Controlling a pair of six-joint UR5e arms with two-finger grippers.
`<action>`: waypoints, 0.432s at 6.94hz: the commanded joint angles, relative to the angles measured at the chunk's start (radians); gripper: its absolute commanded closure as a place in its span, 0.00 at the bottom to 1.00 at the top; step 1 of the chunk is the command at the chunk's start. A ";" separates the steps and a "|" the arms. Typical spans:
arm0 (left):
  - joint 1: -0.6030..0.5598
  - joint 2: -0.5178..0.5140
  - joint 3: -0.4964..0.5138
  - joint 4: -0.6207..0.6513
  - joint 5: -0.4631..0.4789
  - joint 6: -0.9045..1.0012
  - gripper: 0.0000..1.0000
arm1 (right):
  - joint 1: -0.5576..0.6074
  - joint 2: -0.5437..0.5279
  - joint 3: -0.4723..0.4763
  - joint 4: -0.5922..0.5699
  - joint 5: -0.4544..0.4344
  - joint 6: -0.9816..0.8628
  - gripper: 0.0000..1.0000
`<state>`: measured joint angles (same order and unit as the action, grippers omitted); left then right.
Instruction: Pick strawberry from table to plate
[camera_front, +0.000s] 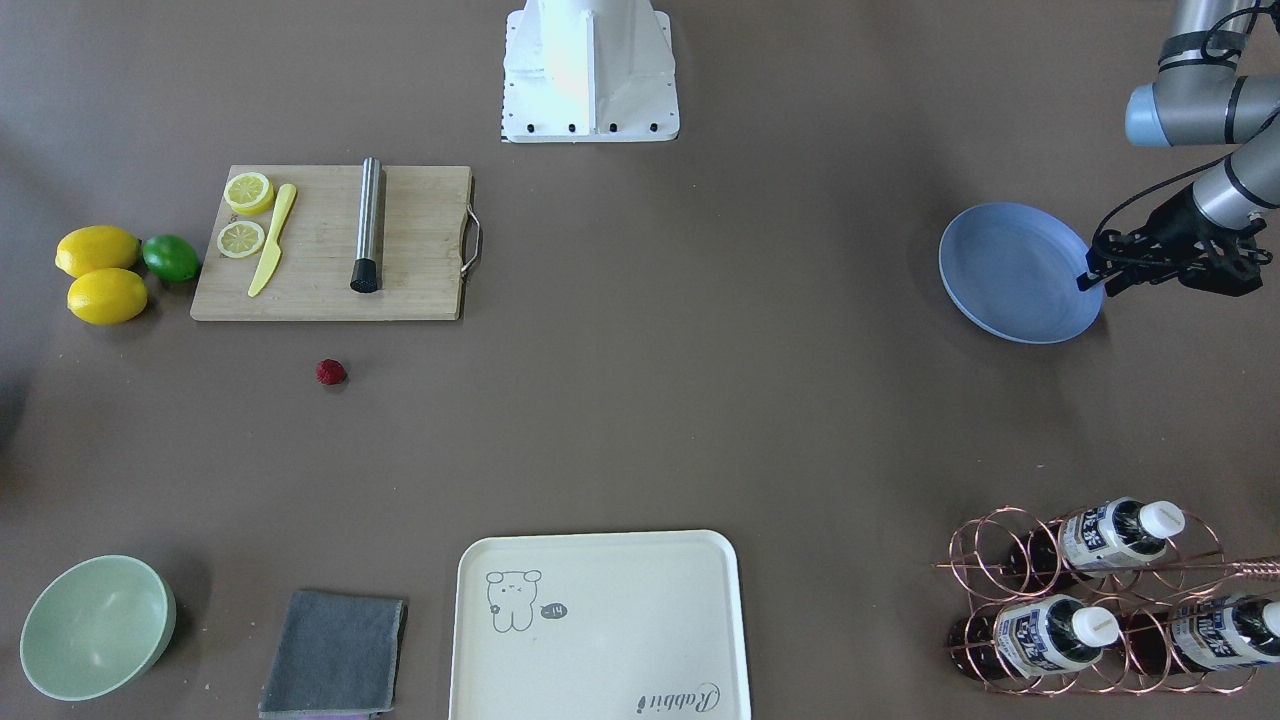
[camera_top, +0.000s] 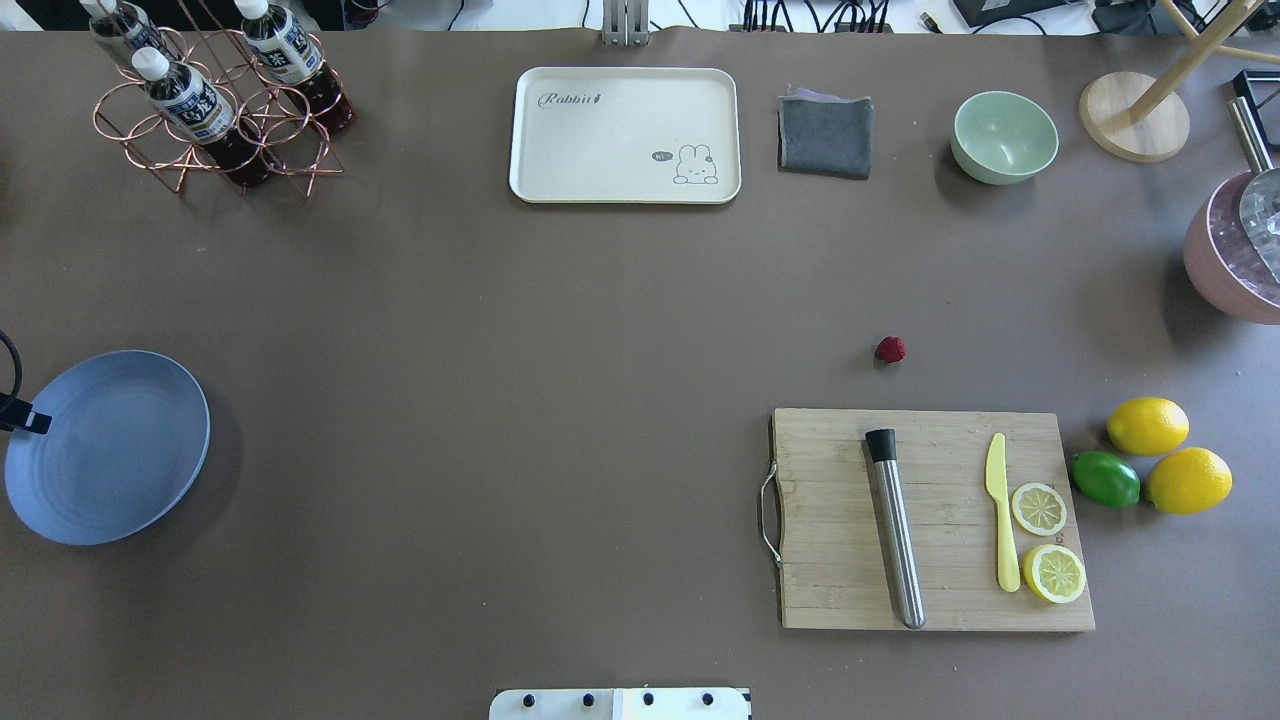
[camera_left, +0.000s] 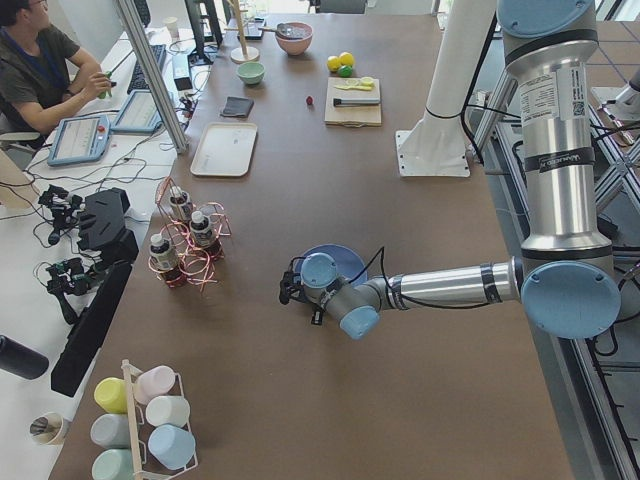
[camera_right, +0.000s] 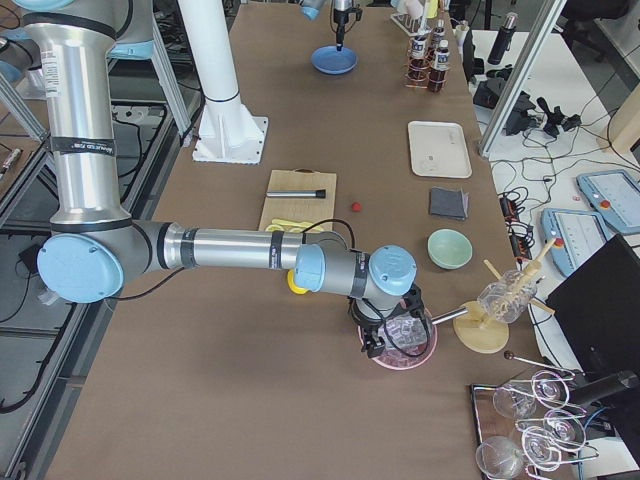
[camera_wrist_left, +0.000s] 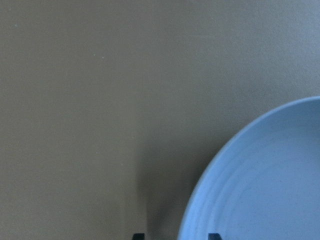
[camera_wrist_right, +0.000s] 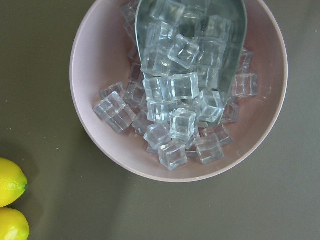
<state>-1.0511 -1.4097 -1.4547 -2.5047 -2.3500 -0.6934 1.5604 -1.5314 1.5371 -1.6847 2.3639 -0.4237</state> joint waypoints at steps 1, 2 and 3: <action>0.005 0.003 0.001 -0.002 0.000 0.000 0.67 | 0.000 -0.001 0.001 0.000 0.000 0.000 0.00; 0.006 0.006 0.001 -0.006 0.000 -0.003 0.85 | 0.000 0.000 0.003 0.000 0.000 0.002 0.00; 0.006 0.006 0.001 -0.006 0.000 -0.003 1.00 | 0.000 0.000 0.003 0.000 0.000 0.000 0.00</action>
<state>-1.0457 -1.4049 -1.4542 -2.5094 -2.3500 -0.6954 1.5601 -1.5315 1.5392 -1.6843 2.3638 -0.4229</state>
